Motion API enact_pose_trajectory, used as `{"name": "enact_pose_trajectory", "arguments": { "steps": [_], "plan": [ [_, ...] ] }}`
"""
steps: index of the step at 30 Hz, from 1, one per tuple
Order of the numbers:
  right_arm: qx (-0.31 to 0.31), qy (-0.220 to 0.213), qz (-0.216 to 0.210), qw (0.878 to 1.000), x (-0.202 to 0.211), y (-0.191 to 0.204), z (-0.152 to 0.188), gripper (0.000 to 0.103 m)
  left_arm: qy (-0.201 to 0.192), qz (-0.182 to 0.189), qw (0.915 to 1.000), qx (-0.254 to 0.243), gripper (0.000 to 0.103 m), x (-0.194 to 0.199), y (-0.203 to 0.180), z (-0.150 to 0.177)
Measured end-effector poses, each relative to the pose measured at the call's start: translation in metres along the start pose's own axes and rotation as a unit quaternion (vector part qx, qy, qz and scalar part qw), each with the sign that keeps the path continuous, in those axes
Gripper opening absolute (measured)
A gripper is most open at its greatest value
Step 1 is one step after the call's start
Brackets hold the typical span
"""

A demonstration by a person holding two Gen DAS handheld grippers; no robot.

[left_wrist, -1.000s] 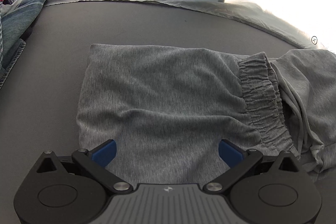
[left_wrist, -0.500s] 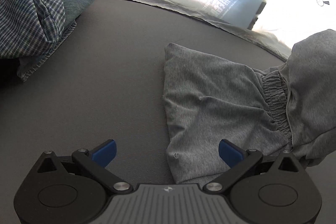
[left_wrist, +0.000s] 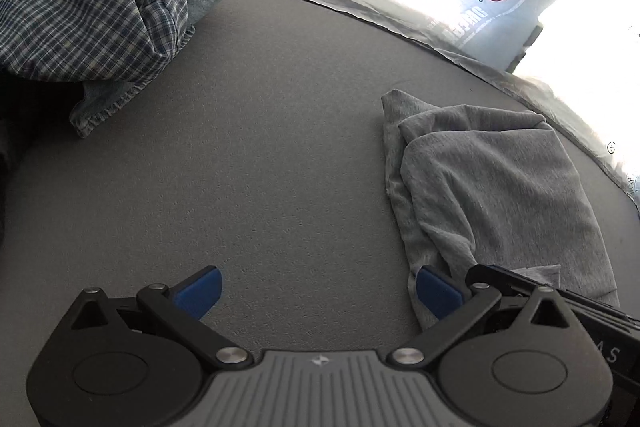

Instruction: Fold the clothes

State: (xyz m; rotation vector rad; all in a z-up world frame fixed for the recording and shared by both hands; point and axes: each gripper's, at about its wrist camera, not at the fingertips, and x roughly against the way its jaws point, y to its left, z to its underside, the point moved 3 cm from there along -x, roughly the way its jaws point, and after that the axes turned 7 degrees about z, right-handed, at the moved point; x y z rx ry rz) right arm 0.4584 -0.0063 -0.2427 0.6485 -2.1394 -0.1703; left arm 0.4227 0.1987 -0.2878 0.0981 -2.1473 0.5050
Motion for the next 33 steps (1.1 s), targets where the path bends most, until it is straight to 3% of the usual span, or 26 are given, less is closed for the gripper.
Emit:
{"name": "enact_pose_trajectory", "arguments": {
  "steps": [1,3,5,7,11,16,18,22,24,27,33],
  "plan": [
    [0.0,-0.016,0.0,1.0,0.01,-0.001,-0.002,0.031,-0.001,0.003,1.0,0.0,0.102,0.0,-0.001,0.001],
    [0.009,-0.06,0.022,0.998,0.033,-0.006,-0.01,0.035,-0.002,0.01,0.9999,0.0,0.102,-0.001,-0.005,0.003],
    [0.027,-0.099,0.071,0.992,0.05,-0.014,-0.019,0.039,-0.002,0.019,0.9998,0.002,0.102,-0.002,-0.01,0.004],
    [0.055,-0.116,0.134,0.983,0.054,-0.023,-0.023,0.052,-0.006,0.033,0.9994,0.009,0.102,-0.003,-0.016,0.006],
    [0.136,-0.085,0.246,0.956,0.036,-0.041,-0.006,0.065,-0.015,0.052,0.9982,0.025,0.103,-0.007,-0.029,0.007],
    [0.29,-0.08,0.292,0.908,0.019,-0.022,0.042,0.087,-0.007,0.044,0.999,0.001,0.103,-0.027,-0.056,0.006],
    [0.31,-0.082,0.294,0.9,0.019,-0.017,0.049,0.088,0.004,0.035,0.9993,-0.016,0.103,-0.039,-0.065,0.008],
    [0.279,-0.082,0.27,0.918,0.031,-0.033,0.039,0.09,0.022,0.001,0.9981,-0.057,0.103,-0.048,-0.071,0.03],
    [0.219,-0.07,0.26,0.938,0.037,-0.051,0.033,0.098,0.022,-0.004,0.9973,-0.07,0.103,-0.045,-0.068,0.04],
    [0.121,-0.048,0.231,0.964,0.044,-0.085,0.036,0.099,0.018,0.004,0.9971,-0.073,0.103,-0.036,-0.059,0.046],
    [0.039,-0.039,0.208,0.976,0.059,-0.11,0.039,0.1,0.018,-0.002,0.9985,-0.052,0.103,-0.013,-0.051,0.036]
  ]
}}
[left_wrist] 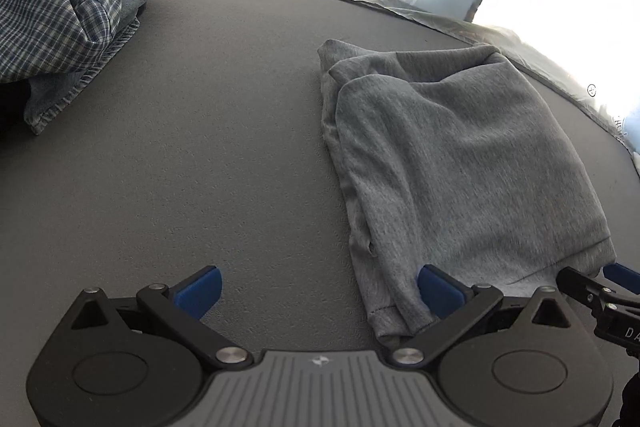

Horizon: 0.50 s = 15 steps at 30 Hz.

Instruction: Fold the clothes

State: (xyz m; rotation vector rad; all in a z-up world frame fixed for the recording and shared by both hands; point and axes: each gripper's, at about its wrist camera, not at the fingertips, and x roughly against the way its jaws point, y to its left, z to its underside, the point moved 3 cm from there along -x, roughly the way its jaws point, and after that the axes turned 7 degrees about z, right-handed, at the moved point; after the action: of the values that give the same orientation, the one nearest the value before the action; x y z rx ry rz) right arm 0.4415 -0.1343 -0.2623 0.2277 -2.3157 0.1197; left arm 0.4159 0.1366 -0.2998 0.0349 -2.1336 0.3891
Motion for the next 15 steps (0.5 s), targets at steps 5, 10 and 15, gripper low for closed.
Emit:
{"name": "enact_pose_trajectory", "arguments": {
  "steps": [5,10,15],
  "plan": [
    [-0.03,-0.028,-0.018,0.999,0.012,-0.002,-0.019,0.1,-0.012,0.034,0.9983,0.047,0.103,0.006,0.014,-0.022],
    [-0.049,-0.039,-0.041,0.997,0.002,0.001,-0.053,0.1,-0.007,0.035,0.999,0.027,0.099,-0.021,0.008,-0.048],
    [-0.032,-0.004,-0.046,0.998,-0.041,0.014,-0.077,0.096,-0.006,0.054,0.9982,0.028,0.085,-0.045,-0.001,-0.067]
  ]
}}
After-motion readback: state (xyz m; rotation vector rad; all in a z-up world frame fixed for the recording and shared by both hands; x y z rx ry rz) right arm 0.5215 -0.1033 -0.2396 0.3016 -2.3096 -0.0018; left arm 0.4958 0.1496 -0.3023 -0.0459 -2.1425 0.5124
